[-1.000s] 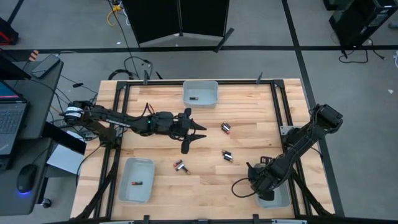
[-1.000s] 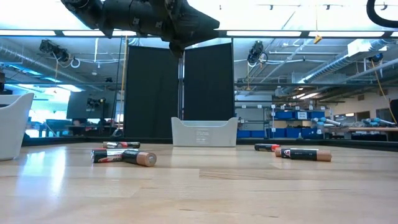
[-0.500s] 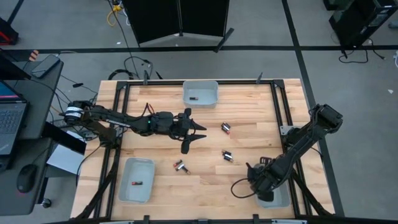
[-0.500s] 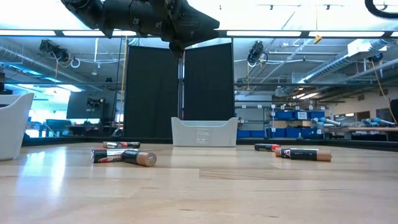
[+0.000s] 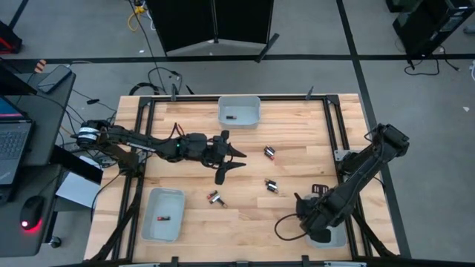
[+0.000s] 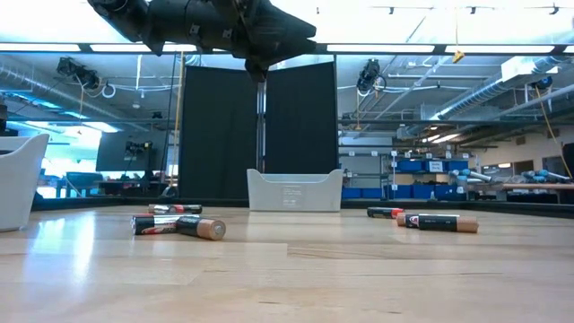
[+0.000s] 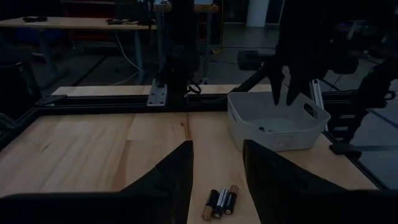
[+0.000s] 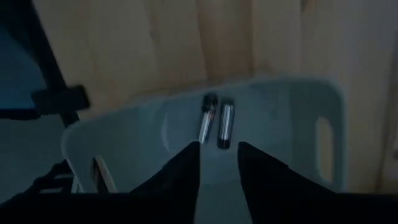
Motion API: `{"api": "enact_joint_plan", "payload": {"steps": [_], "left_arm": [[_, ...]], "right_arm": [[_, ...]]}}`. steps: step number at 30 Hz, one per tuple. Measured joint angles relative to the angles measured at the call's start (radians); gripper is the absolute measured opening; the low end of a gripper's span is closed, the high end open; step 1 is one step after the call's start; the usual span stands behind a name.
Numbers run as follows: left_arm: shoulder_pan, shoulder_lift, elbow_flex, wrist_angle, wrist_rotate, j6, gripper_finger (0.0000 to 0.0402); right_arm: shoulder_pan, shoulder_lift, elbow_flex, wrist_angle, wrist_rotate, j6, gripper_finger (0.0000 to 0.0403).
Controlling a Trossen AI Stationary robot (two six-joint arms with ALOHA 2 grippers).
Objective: Sort batteries
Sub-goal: Put the copper battery into the top gray bin
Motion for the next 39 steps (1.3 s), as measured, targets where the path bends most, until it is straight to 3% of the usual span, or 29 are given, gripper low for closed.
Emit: {"api": "enact_joint_plan", "payload": {"steps": [7, 13, 19, 26, 32, 39], "left_arm": [[0.003, 0.000, 0.000, -0.007, 0.000, 0.026, 0.0147], [0.003, 0.000, 0.000, 0.005, 0.018, 0.026, 0.0147], [0.003, 0.000, -0.029, 0.142, 0.031, 0.023, 0.0147], [0.025, 0.000, -0.133, 0.194, -0.021, -0.008, 0.0147], [0.085, -0.122, -0.185, -0.023, -0.028, -0.058, 0.0146], [0.143, -0.362, -0.185, -0.512, -0.057, -0.069, 0.0146]], "right_arm": [[-0.100, 0.000, 0.023, -0.004, 0.078, -0.190, 0.0011], [-0.251, -0.001, -0.036, 0.083, 0.128, -0.409, 0.0009], [-0.408, -0.001, -0.160, 0.367, 0.096, -0.637, 0.0007], [-0.520, -0.022, -0.282, 0.603, 0.088, -0.746, 0.0007], [-0.587, -0.096, -0.384, 0.738, 0.087, -0.753, 0.0007], [-0.635, -0.194, -0.438, 0.812, 0.133, -0.751, 0.0007]]}}
